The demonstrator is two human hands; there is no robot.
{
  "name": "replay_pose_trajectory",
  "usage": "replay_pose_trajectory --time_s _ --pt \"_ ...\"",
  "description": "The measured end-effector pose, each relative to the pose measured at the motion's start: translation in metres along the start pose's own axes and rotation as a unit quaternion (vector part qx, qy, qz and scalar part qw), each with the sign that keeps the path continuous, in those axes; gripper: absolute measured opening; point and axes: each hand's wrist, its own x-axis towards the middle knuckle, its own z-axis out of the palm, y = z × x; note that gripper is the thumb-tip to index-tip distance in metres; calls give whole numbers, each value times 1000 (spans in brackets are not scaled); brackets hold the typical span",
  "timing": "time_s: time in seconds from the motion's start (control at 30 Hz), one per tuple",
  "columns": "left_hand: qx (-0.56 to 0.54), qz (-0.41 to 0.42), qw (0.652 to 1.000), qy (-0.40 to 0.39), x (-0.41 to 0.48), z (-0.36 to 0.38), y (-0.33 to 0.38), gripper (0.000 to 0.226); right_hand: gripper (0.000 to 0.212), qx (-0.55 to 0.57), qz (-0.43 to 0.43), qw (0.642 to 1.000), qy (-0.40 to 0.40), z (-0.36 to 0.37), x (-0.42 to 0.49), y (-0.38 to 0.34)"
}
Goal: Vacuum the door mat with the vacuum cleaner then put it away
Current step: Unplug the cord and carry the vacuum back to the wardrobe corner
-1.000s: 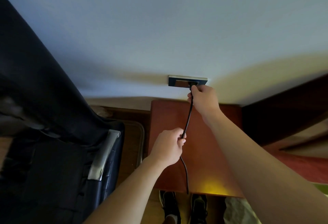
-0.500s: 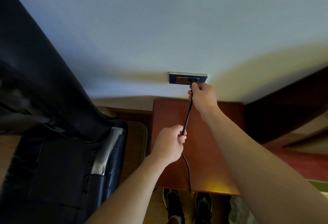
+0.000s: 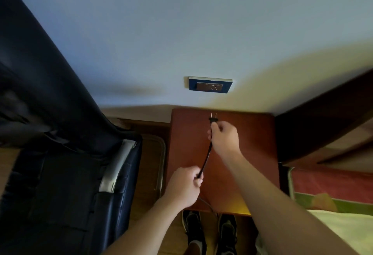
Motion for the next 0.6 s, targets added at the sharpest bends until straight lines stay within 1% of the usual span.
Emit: replay_pose_trajectory --time_s 0.07,0.13,0.3,0.6 --pt "-15 -15 1000 5 -15 9 -10 26 29 -3 3 1000 1 -4 -13 17" --pt "-24 -12 999 23 -19 11 -13 23 27 -1 -1 1000 9 -8 -16 19" --pt "-40 0 998 49 -20 6 1 14 28 3 -34 999 20 -18 -23 3" --pt "-68 19 993 96 -47 1 23 14 26 23 -91 995 20 -39 -56 -25"
